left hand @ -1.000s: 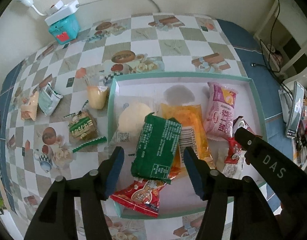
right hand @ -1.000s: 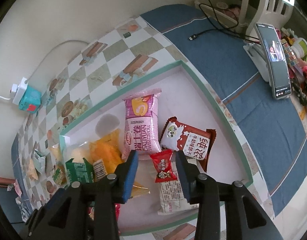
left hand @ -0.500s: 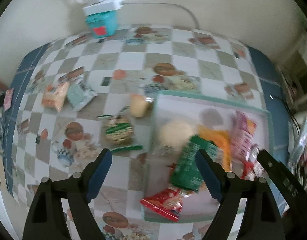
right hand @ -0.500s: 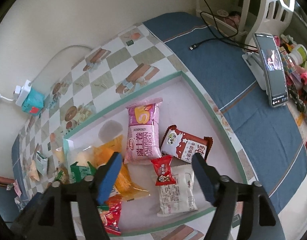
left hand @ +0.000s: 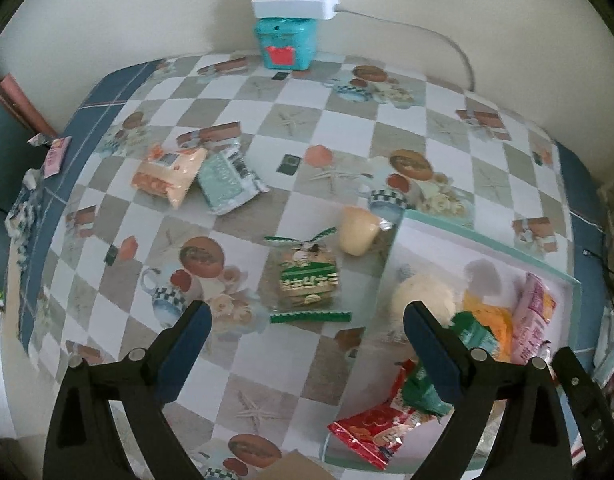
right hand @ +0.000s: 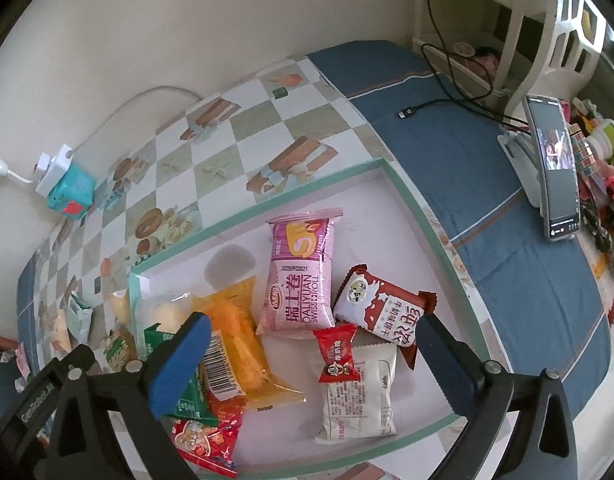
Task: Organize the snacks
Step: 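Withdraw both tools from the tray back over the snack pile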
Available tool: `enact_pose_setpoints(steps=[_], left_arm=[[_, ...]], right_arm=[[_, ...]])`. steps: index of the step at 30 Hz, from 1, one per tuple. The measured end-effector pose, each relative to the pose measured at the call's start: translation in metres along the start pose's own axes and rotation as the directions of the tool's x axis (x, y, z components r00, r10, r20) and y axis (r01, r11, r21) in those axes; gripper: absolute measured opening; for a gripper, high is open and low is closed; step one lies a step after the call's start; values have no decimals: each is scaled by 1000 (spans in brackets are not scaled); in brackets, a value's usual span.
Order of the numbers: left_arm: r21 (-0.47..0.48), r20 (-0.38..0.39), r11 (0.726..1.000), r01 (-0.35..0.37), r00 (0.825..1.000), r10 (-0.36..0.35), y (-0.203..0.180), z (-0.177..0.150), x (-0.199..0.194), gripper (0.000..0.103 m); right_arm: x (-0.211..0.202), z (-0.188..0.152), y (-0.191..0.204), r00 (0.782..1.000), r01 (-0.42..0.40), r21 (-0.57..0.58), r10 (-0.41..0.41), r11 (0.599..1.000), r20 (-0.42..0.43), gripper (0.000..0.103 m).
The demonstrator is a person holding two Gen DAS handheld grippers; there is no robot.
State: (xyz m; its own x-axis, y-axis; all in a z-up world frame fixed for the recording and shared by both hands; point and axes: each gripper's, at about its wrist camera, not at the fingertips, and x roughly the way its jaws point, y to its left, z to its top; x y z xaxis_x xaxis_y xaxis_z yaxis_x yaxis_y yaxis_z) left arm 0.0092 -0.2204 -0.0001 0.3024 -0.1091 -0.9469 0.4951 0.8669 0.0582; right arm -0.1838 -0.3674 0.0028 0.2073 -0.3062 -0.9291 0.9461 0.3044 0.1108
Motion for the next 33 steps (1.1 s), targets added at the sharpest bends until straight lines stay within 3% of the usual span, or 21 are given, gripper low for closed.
enact_pose_setpoints(steps=[8, 10, 13, 19, 23, 33], left_arm=[[-86, -2, 996, -32, 999, 32, 22, 5, 1, 97], [-109, -7, 993, -45, 999, 45, 31, 7, 2, 97], [-114, 11, 987, -117, 993, 119, 43, 10, 2, 97], [-169, -10, 979, -112, 994, 112, 74, 17, 7, 97], [-179, -11, 970, -167, 986, 167, 93, 18, 10, 97], [-313, -63, 940, -132, 991, 118, 157, 23, 23, 97]], right_arm=[[-1, -3, 18, 1000, -8, -55, 8, 998, -4, 103], [-5, -5, 29, 1000, -8, -85, 9, 996, 7, 103], [-11, -9, 48, 999, -28, -131, 31, 991, 16, 103], [-14, -21, 83, 999, -39, -206, 43, 978, 12, 103], [-13, -28, 105, 998, -57, -247, 59, 967, 2, 103], [-4, -49, 152, 998, -68, -315, 59, 947, -39, 103]])
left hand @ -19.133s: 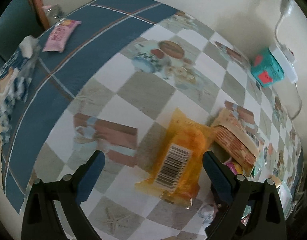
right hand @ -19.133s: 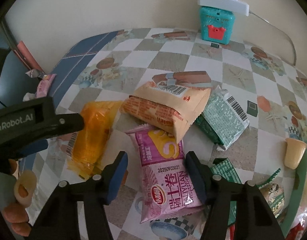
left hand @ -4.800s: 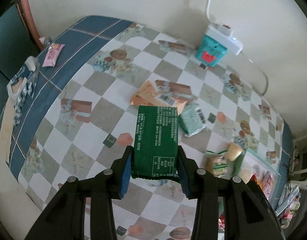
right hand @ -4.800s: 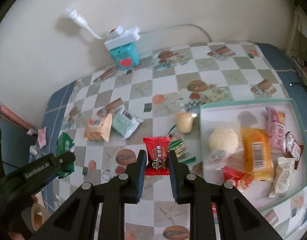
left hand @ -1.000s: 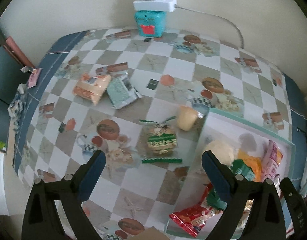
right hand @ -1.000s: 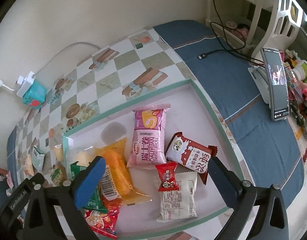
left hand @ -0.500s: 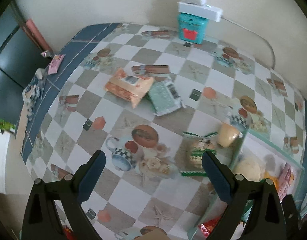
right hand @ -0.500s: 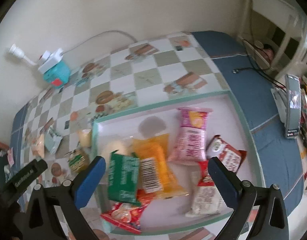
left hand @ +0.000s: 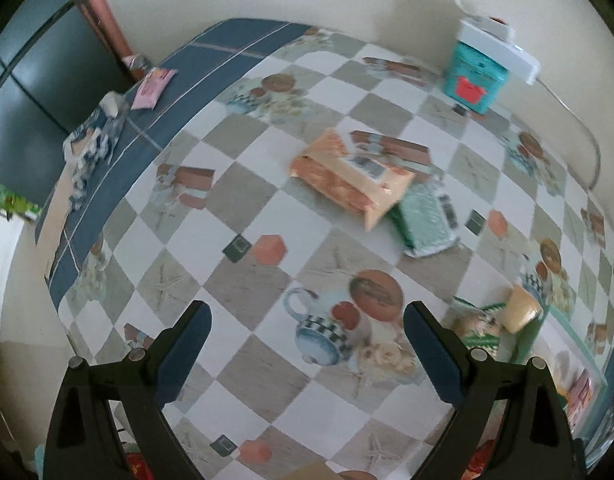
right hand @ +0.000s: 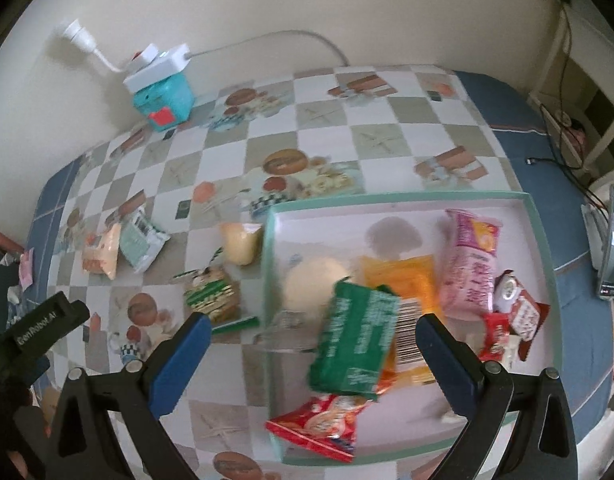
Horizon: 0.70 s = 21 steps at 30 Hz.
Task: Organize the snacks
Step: 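Withdraw both tools from the tray back over the snack pile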
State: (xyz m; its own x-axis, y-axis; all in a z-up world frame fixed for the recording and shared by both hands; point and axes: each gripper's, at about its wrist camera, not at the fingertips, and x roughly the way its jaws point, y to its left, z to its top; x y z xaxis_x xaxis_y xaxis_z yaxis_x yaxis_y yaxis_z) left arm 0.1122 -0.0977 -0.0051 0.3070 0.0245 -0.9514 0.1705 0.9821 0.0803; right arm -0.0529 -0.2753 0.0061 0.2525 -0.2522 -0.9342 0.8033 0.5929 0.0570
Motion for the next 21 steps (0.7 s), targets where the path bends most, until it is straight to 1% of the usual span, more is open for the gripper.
enact_pose_setpoints(steps=[4, 8, 14, 18, 21], left_arm=[[-31, -19, 999, 17, 1000, -18, 16, 8, 7, 97], [-32, -21, 999, 21, 1000, -22, 25, 16, 11, 97], [23, -21, 1000, 21, 1000, -20, 26, 24, 17, 97], [58, -36, 998, 37, 999, -35, 24, 28, 23, 97], [68, -37, 997, 40, 999, -37, 23, 31, 26, 97]], right_arm=[[5, -2, 20, 1000, -5, -19, 4, 1000, -12, 103], [11, -4, 39, 1000, -3, -44, 2, 999, -24, 103], [19, -6, 54, 999, -4, -48, 3, 999, -41, 103], [24, -7, 63, 999, -8, -59, 6, 998, -47, 103], [31, -7, 67, 998, -23, -71, 19, 997, -60, 103]])
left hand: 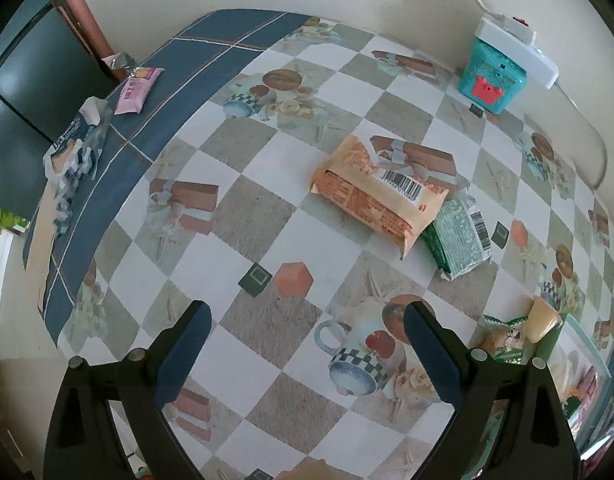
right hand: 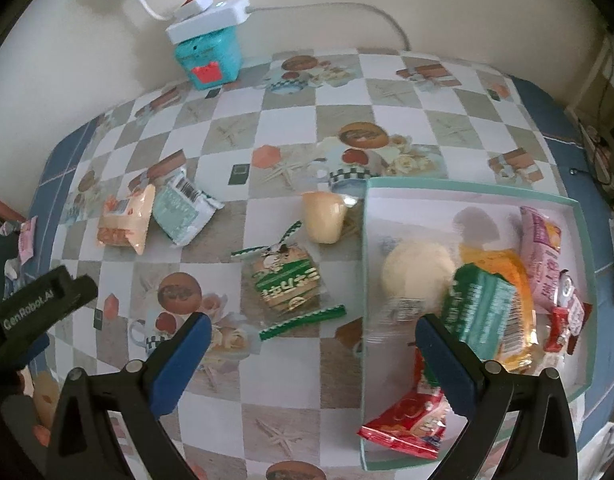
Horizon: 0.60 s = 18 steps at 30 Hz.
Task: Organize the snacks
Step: 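Withdraw both tools from the tray back over the snack pile, then grasp the orange bread bag with the left tool while the right tool grasps the Snoopy cake pack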
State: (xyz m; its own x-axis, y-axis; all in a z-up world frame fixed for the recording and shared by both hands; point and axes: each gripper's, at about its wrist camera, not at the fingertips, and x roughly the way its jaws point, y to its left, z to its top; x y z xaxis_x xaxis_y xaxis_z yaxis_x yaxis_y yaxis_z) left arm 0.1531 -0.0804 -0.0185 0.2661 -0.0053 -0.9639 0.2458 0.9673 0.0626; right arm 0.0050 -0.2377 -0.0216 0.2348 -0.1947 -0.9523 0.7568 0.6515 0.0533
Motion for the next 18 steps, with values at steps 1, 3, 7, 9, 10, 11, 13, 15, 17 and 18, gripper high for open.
enact_pose_setpoints(steps=[1, 3, 7, 9, 10, 11, 13, 15, 17, 18], left_arm=[[1, -2, 1000, 4, 1000, -4, 0, 0, 1, 97], [1, -13, 1000, 22, 1000, -22, 2, 1, 4, 97], [1, -37, 999, 51, 998, -51, 4, 3, 13, 97], [1, -43, 998, 62, 997, -62, 5, 5, 15, 97], [1, -44, 998, 69, 997, -69, 6, 7, 17, 97], [1, -45, 997, 74, 996, -74, 7, 7, 18, 97], [2, -51, 997, 81, 995, -81, 7, 9, 20, 97], [7, -57, 996, 85, 995, -85, 8, 10, 23, 97], [12, -58, 996, 86, 995, -86, 7, 11, 25, 97], [15, -58, 996, 86, 995, -85, 7, 12, 26, 97]], right_arm=[[2, 0, 0, 1000, -6, 2, 6, 1000, -3, 103], [4, 2, -5, 1000, -21, 21, 21, 1000, -1, 103], [3, 5, -17, 999, -41, 66, 40, 997, 18, 103], [3, 7, -22, 998, -51, 84, 49, 995, 28, 103], [3, 8, -24, 998, -53, 92, 50, 994, 33, 103], [3, 9, -25, 998, -60, 99, 56, 993, 39, 103], [4, 9, -25, 995, -88, 109, 82, 990, 52, 99], [3, 10, -21, 991, -122, 105, 115, 987, 66, 94], [3, 11, -13, 988, -139, 82, 133, 987, 78, 91], [3, 11, -8, 987, -143, 64, 137, 988, 81, 89]])
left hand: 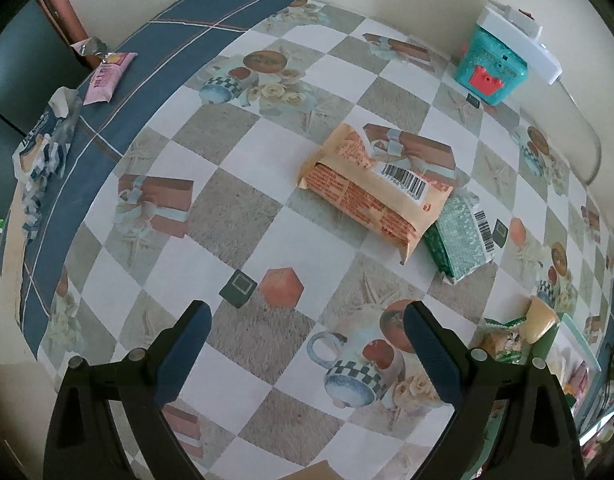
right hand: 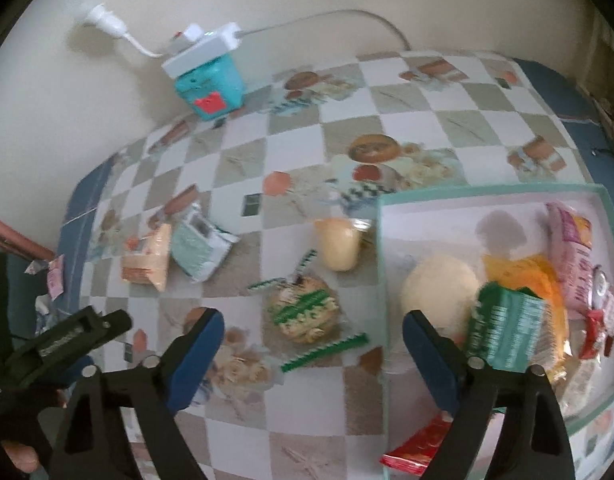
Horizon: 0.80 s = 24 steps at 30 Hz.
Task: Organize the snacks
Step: 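Grasp the orange bread bag with the left tool while the right tool grasps the Snoopy cake pack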
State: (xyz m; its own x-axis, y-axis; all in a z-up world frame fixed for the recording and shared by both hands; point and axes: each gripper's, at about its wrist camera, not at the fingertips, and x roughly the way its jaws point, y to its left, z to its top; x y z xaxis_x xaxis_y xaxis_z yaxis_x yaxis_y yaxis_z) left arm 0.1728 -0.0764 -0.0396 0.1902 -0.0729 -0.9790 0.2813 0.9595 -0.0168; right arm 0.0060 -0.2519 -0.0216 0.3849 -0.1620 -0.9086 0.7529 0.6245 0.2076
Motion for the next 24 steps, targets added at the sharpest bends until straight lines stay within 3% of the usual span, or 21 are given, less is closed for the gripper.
enact_pose_setpoints(steps=[5, 15, 21, 24], left_arm=[[6, -3, 1000, 0, 1000, 0, 2, 4, 5, 97], [-20, -16, 999, 26, 1000, -26, 18, 20, 19, 97], [-65, -3, 996, 58, 998, -58, 41, 34, 23, 97], [-86, 7, 993, 78, 997, -78, 49, 40, 23, 97]], right_arm=[[11, -3, 17, 1000, 11, -70, -12, 997, -10, 87], [41, -3, 15, 997, 53, -81, -57, 995, -56, 72], [55, -3, 17, 993, 84, -102, -91, 991, -70, 71], [58, -3, 22, 993, 81, -121, -90, 989, -73, 60]])
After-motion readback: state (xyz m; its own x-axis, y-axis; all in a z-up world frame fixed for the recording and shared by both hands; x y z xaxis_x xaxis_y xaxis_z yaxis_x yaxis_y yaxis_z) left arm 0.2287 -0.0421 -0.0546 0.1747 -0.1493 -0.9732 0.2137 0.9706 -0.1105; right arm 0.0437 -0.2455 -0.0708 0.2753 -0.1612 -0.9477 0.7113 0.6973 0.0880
